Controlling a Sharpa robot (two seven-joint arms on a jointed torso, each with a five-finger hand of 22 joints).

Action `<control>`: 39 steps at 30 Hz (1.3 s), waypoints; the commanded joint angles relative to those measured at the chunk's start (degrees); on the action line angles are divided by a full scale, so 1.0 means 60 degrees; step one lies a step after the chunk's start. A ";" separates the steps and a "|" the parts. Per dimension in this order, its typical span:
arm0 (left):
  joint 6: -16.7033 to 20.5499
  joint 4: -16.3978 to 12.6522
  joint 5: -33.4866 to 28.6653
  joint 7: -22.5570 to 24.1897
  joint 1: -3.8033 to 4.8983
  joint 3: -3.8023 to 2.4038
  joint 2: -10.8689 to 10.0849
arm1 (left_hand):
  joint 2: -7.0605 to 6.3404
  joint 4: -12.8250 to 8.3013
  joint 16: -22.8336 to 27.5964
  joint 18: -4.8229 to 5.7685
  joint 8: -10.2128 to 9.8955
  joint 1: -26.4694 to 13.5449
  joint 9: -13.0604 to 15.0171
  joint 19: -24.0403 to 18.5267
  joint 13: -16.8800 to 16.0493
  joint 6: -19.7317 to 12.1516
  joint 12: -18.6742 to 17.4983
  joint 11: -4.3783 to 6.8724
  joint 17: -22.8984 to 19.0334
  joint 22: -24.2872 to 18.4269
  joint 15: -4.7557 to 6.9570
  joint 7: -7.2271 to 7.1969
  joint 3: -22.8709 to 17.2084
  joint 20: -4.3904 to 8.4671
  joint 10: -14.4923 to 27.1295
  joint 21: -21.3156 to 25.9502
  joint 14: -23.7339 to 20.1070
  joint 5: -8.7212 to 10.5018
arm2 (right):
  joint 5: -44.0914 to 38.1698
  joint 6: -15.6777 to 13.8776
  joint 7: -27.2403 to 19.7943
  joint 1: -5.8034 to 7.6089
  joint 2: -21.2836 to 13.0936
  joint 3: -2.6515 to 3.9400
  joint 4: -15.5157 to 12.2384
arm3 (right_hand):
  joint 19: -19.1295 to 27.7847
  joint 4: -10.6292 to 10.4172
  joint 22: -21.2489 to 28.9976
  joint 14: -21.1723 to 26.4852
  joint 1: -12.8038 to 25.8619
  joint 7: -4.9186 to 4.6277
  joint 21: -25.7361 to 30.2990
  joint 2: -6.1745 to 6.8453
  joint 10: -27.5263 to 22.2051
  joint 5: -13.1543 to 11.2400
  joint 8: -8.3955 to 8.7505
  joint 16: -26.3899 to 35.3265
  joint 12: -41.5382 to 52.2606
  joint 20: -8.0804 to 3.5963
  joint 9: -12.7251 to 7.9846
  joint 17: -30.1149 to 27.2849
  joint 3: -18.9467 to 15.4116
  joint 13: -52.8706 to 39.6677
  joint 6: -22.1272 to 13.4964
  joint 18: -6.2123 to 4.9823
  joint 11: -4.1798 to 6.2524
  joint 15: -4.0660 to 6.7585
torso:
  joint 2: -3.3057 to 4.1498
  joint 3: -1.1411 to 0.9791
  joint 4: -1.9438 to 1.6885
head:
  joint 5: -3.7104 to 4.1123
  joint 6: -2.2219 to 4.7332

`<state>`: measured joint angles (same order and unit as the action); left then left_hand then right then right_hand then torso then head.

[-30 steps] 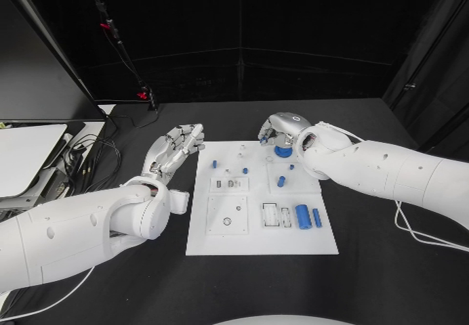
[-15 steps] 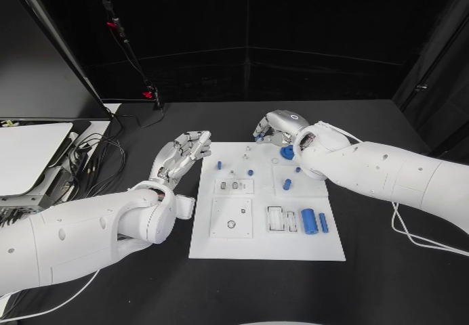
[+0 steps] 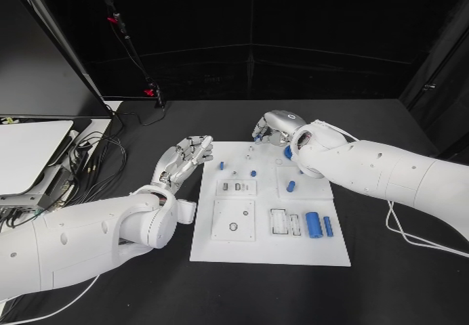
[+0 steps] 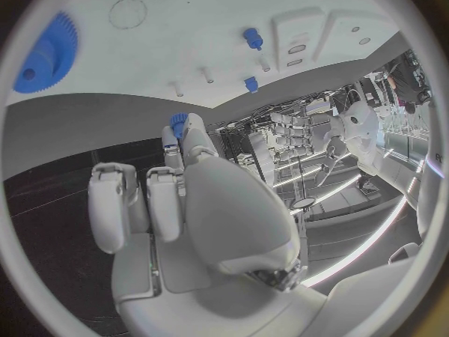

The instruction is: Assemble the parts on the task board

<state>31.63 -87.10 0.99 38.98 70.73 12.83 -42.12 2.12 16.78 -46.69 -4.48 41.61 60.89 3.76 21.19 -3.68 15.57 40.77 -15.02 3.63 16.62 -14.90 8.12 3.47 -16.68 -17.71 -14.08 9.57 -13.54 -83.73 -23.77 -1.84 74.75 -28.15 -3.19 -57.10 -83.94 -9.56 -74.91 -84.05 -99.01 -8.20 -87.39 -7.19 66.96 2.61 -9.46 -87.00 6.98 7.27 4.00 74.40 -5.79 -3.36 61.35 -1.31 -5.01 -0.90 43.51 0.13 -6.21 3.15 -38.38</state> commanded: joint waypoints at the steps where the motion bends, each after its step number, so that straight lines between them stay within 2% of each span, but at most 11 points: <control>1: -0.0096 -0.0027 0.0064 0.2390 0.0014 -0.0009 -0.0003 | 0.0063 -0.0011 0.0055 -0.0114 -0.0030 0.0029 -0.0007 -0.0089 0.0005 0.0079 -0.0039 -0.0004 0.0005 -0.0008 -0.0018 0.1479 0.0058 0.0006 -0.0077 -0.0029 0.0022 -0.0042 | -0.0012 0.0270 0.0043 0.0030 0.0084 0.0018 0.0134 | -0.0380 -0.0013 -0.1600 -0.0548 -0.0087 -0.0009 -0.0037 0.0035 0.0136 0.0039 0.0029 0.0040 -0.0052 -0.0065 -0.0007 0.0012 0.0033 -0.0007 0.0067 -0.0017 0.0042 0.0054 | 0.0022 0.0003 -0.0040 | 0.0021 -0.0028; 4: -0.0095 -0.0037 0.0064 0.2398 0.0014 -0.0009 0.0001 | 0.0063 -0.0011 0.0055 -0.0114 -0.0030 0.0029 -0.0007 -0.0089 0.0005 0.0079 -0.0039 -0.0004 0.0005 -0.0008 -0.0018 0.1479 0.0058 0.0006 -0.0077 -0.0029 0.0022 -0.0042 | -0.0014 0.0371 0.0055 0.0032 0.0182 0.0022 0.0261 | -0.0377 -0.0025 -0.1596 -0.0548 -0.0086 -0.0012 -0.0035 0.0044 0.0135 0.0038 0.0043 0.0041 -0.0078 -0.0064 -0.0009 0.0013 0.0037 -0.0007 0.0068 -0.0018 0.0038 0.0051 | 0.0027 0.0002 -0.0045 | 0.0031 -0.0025; 7: -0.0097 -0.0046 0.0064 0.2396 0.0014 -0.0009 0.0004 | 0.0068 -0.0012 0.0056 -0.0114 -0.0033 0.0037 -0.0007 -0.0080 0.0005 0.0080 -0.0040 -0.0004 0.0006 0.0000 -0.0018 0.1479 0.0062 0.0006 -0.0077 -0.0037 0.0021 -0.0056 | -0.0015 0.0472 0.0059 0.0032 0.0302 0.0024 0.0380 | -0.0374 -0.0030 -0.1593 -0.0548 -0.0085 -0.0013 -0.0034 0.0045 0.0135 0.0038 0.0049 0.0041 -0.0087 -0.0063 -0.0010 0.0011 0.0039 -0.0007 0.0067 -0.0019 0.0036 0.0050 | 0.0021 0.0001 -0.0020 | 0.0026 -0.0023; 19: -0.0114 -0.0028 0.0064 0.2371 0.0015 -0.0008 0.0026 | 0.0071 -0.0012 0.0057 -0.0114 -0.0036 0.0045 -0.0006 -0.0081 0.0004 0.0081 -0.0041 -0.0004 0.0006 -0.0001 -0.0018 0.1480 0.0067 0.0006 -0.0077 -0.0038 0.0021 -0.0068 | -0.0254 0.0622 0.0126 0.0027 0.0591 0.0024 0.0729 | -0.0366 -0.0059 -0.1582 -0.0544 -0.0089 -0.0022 -0.0028 0.0059 0.0134 0.0040 0.0092 0.0047 -0.0156 -0.0058 -0.0017 -0.0007 0.0059 -0.0007 0.0059 -0.0021 0.0027 0.0044 | 0.0019 -0.0002 -0.0031 | 0.0004 -0.0054; 25: -0.0120 -0.0002 0.0064 0.2348 0.0015 -0.0008 0.0036 | 0.0071 -0.0012 0.0057 -0.0114 -0.0036 0.0045 -0.0006 -0.0081 0.0004 0.0081 -0.0041 -0.0004 0.0006 -0.0001 -0.0018 0.1480 0.0067 0.0006 -0.0077 -0.0038 0.0021 -0.0068 | -0.0278 0.0698 0.0143 0.0026 0.0687 0.0024 0.0849 | -0.0366 -0.0059 -0.1582 -0.0544 -0.0089 -0.0022 -0.0028 0.0059 0.0134 0.0040 0.0092 0.0047 -0.0156 -0.0058 -0.0017 -0.0007 0.0059 -0.0007 0.0059 -0.0021 0.0027 0.0044 | 0.0019 0.0009 -0.0011 | -0.0009 -0.0100; 29: -0.0127 0.0025 0.0064 0.2346 0.0015 -0.0008 0.0068 | 0.0074 -0.0012 0.0057 -0.0113 -0.0038 0.0050 -0.0006 -0.0091 0.0004 0.0081 -0.0042 -0.0004 0.0006 -0.0008 -0.0018 0.1480 0.0070 0.0006 -0.0077 -0.0033 0.0020 -0.0077 | -0.0283 0.0837 0.0153 0.0024 0.0749 0.0024 0.0920 | -0.0346 -0.0099 -0.1554 -0.0538 -0.0073 -0.0032 -0.0014 0.0070 0.0138 0.0037 0.0128 0.0054 -0.0213 -0.0051 -0.0020 -0.0034 0.0072 -0.0009 0.0058 -0.0029 0.0016 0.0036 | 0.0014 0.0003 -0.0041 | 0.0004 -0.0123; 32: -0.0125 0.0019 0.0064 0.2343 0.0015 -0.0008 0.0065 | 0.0074 -0.0012 0.0057 -0.0113 -0.0038 0.0050 -0.0006 -0.0091 0.0004 0.0081 -0.0042 -0.0004 0.0006 -0.0008 -0.0018 0.1480 0.0070 0.0006 -0.0077 -0.0033 0.0020 -0.0077 | -0.0286 0.0895 0.0145 0.0023 0.0803 0.0023 0.0985 | -0.0346 -0.0099 -0.1554 -0.0538 -0.0073 -0.0032 -0.0014 0.0070 0.0138 0.0037 0.0128 0.0054 -0.0213 -0.0051 -0.0020 -0.0034 0.0072 -0.0009 0.0058 -0.0029 0.0016 0.0036 | 0.0018 0.0008 -0.0020 | -0.0024 -0.0134; 39: -0.0116 0.0008 0.0064 0.2334 0.0015 -0.0009 0.0051 | 0.0074 -0.0012 0.0057 -0.0113 -0.0038 0.0050 -0.0006 -0.0091 0.0004 0.0081 -0.0042 -0.0004 0.0006 -0.0008 -0.0018 0.1480 0.0070 0.0006 -0.0077 -0.0033 0.0020 -0.0077 | -0.0305 0.1012 0.0184 0.0017 0.0913 0.0023 0.1125 | -0.0351 -0.0110 -0.1562 -0.0538 -0.0068 -0.0033 -0.0017 0.0073 0.0142 0.0038 0.0137 0.0054 -0.0227 -0.0050 -0.0020 -0.0033 0.0075 -0.0010 0.0057 -0.0027 0.0014 0.0034 | 0.0013 0.0004 -0.0029 | -0.0033 -0.0177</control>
<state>31.45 -86.96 0.99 38.98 70.74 12.83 -41.82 2.12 16.78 -46.69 -4.47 41.61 60.90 3.76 21.19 -3.68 15.58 40.77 -15.02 3.63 16.63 -14.90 8.12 3.47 -16.68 -17.71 -14.08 9.57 -13.75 -85.06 -18.76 -1.00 74.74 -22.77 -3.11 -50.41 -83.94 -9.98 -74.90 -84.05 -99.21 -8.19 -87.39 -6.94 67.27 2.65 -8.80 -87.00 5.86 7.27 3.92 74.25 -5.43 -3.36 61.33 -1.31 -5.11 -0.90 43.59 0.16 -6.37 2.95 -39.40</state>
